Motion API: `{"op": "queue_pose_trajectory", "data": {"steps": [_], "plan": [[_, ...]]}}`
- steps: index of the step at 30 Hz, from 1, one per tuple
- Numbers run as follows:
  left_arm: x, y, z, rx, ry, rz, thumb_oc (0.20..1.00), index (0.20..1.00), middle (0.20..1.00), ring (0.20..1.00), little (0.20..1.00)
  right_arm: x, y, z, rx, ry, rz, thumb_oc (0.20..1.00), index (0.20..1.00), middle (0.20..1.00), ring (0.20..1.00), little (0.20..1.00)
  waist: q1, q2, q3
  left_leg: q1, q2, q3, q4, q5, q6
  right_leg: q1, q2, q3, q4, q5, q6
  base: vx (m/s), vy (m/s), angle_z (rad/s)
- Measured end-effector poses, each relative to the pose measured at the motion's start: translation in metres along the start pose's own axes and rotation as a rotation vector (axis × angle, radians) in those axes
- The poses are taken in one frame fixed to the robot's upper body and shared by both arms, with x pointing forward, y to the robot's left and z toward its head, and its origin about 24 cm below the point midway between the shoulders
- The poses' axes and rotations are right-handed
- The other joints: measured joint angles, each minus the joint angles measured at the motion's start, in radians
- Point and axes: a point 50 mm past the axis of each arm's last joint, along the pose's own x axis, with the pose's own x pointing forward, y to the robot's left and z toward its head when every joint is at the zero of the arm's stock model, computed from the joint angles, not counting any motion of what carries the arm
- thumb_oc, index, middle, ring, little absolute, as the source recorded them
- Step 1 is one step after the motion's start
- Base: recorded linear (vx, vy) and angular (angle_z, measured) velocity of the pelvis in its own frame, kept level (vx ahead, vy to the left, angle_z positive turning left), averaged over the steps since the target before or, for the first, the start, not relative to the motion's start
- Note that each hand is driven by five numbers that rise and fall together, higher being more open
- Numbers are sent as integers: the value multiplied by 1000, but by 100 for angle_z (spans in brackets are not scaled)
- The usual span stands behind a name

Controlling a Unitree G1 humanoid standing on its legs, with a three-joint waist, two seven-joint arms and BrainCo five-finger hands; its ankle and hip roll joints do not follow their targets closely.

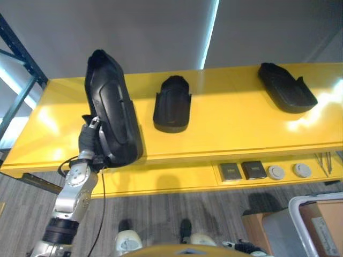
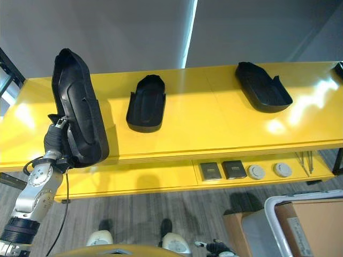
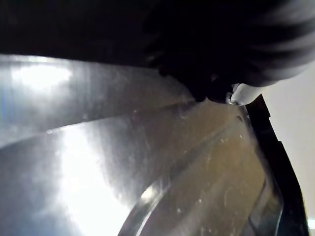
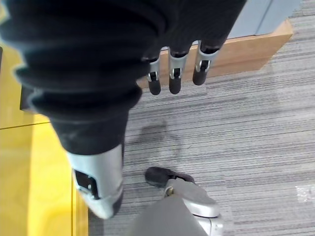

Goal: Move parts from the plastic box to the shelf.

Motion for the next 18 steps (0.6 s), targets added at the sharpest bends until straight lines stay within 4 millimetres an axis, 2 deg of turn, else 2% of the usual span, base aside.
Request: {"op": "queue_pose_trajectory", "data": {"steps": [1, 2, 3, 5, 7, 8, 10, 11, 13, 16, 18], "plan": [[1, 4, 2, 29, -1, 2, 200, 200, 200, 200, 200, 0, -5, -1, 12, 5, -11, 1000, 1000, 1000, 1000, 1000, -9, 17, -1, 18, -29, 16, -5, -2, 5, -8, -32, -16, 17, 36, 54, 39, 384, 6], [3, 6, 4, 51, 0, 11, 200, 200, 200, 200, 200, 0, -17, -3, 1, 7, -40, 1000, 1000, 1000, 1000, 1000, -19, 53, -4, 35, -43, 44, -25, -10, 38, -16, -46, -19, 40, 29, 77, 66, 403, 10], [8, 11, 9, 103, -9, 18, 200, 200, 200, 200, 200, -1, -20, -10, 1, 32, -49, 1000, 1000, 1000, 1000, 1000, -30, 65, 4, 70, -86, 64, -72, -2, -9, -26, -92, 1, 65, 26, 114, 77, 389, 12], [13, 26, 14, 211, 14, 41, 200, 200, 200, 200, 200, -1, -6, -18, 12, 54, -10, 1000, 1000, 1000, 1000, 1000, -28, 36, 0, 86, -170, 79, -110, 6, 30, -25, -160, 20, 46, 32, 115, 58, 228, 4], [16, 48, 23, 320, 33, 84, 200, 200, 200, 200, 200, -4, 18, -26, 5, 72, 58, 1000, 1000, 1000, 1000, 1000, -27, 12, -4, 103, -217, 87, -142, 22, 63, -8, -178, 33, 26, 81, 124, 54, 161, -2], [17, 58, 25, 352, 46, 107, 200, 200, 200, 200, 200, -4, 20, -28, -10, 74, 60, 1000, 1000, 1000, 1000, 1000, -23, 7, -5, 114, -228, 94, -154, 24, 69, -2, -184, 26, 15, 96, 131, 47, 99, -11], [18, 81, 28, 435, 104, 170, 200, 200, 200, 200, 200, -5, 21, -26, -55, 45, 66, 1000, 1000, 1000, 1000, 1000, -26, 4, -5, 133, -235, 109, -168, 25, 73, 5, -190, 24, 8, 120, 156, 46, 55, -20], [18, 89, 26, 451, 126, 200, 200, 200, 200, 200, 200, -5, 21, -24, -64, 37, 67, 1000, 1000, 1000, 1000, 1000, -30, -2, -9, 136, -235, 113, -168, 23, 71, 7, -188, 22, 2, 121, 157, 72, 29, -6], [26, 107, 12, 484, 243, 275, 200, 200, 200, 200, 200, -6, 23, -22, -129, 22, 79, 1000, 1000, 1000, 1000, 1000, -43, -15, -18, 140, -227, 113, -168, 23, 59, 41, -177, 22, -50, 119, 192, 75, -10, -1], [29, 122, -5, 506, 370, 320, 200, 200, 200, 200, 200, -5, 19, -18, -141, 17, 89, 1000, 1000, 1000, 1000, 1000, -68, -10, -19, 142, -189, 115, -174, 26, 40, 55, -136, 20, -75, 123, 189, 63, -29, -6], [29, 130, -18, 524, 475, 338, 200, 200, 200, 200, 200, -4, 12, -16, -151, 19, 78, 1000, 1000, 1000, 1000, 1000, -79, -4, -25, 147, -157, 118, -174, 22, 27, 56, -105, 25, -75, 115, 173, 59, -27, -14]]}}
